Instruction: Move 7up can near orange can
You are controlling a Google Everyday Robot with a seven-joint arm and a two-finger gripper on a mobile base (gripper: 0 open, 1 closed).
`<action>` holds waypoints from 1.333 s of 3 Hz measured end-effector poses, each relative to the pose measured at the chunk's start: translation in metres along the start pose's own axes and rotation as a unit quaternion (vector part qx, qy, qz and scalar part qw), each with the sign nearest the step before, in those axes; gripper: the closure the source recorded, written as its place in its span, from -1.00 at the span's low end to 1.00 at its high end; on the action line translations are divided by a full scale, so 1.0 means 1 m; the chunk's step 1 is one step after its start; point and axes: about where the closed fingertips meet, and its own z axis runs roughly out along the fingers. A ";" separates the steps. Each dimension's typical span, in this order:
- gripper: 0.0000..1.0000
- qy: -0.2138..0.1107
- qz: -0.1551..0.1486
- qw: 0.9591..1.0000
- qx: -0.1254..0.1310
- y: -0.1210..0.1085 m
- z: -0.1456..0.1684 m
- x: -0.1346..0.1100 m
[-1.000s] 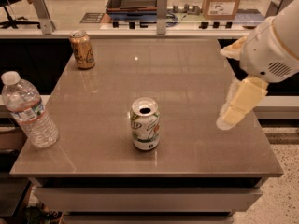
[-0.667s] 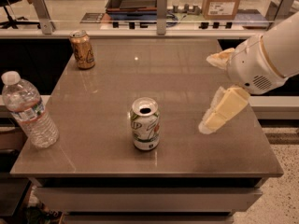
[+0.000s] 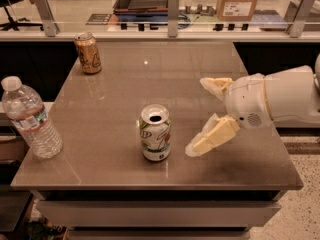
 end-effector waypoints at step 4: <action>-1.00 -0.242 0.003 0.967 -0.076 0.036 0.040 -0.031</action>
Offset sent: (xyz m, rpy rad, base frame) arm -0.0267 0.0369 -0.0010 0.5234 -0.0875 0.1581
